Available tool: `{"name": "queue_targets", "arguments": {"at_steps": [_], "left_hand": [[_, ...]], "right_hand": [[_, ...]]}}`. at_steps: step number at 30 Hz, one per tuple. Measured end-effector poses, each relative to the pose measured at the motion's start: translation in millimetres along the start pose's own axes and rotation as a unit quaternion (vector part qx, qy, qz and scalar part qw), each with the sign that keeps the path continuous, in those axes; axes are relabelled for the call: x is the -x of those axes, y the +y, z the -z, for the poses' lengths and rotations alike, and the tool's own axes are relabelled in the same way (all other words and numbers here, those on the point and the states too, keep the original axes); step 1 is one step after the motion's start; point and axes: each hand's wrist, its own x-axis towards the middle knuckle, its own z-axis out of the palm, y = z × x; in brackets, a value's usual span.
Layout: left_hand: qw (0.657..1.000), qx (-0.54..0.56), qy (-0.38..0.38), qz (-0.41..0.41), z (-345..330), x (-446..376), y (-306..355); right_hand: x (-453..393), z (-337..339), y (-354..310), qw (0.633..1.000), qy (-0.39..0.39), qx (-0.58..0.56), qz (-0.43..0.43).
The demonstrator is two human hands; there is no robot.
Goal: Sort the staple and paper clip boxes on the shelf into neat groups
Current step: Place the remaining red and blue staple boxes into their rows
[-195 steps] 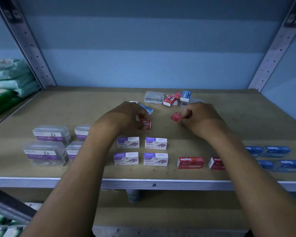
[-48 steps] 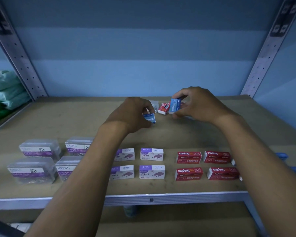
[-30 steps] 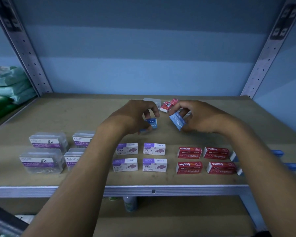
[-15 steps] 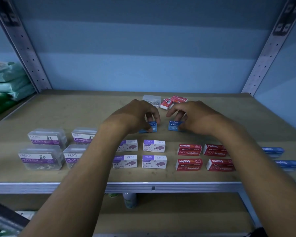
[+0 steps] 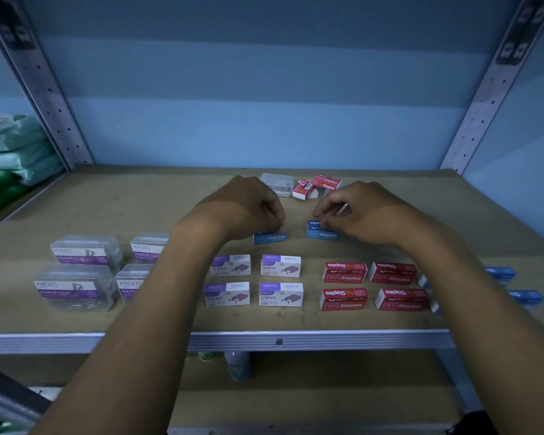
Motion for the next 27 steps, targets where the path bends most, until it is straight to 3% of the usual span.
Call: {"name": "queue_targets", "arguments": {"at_steps": [11, 27], "left_hand": [[1.000, 0.008, 0.016, -0.019, -4, -2, 12], [0.993, 0.053, 0.004, -0.109, -46, -27, 83]], "right_hand": [[13, 10, 6, 1.000, 0.019, 0.006, 0.006], [80, 61, 59, 0.995, 0.095, 0.010, -0.026]]}}
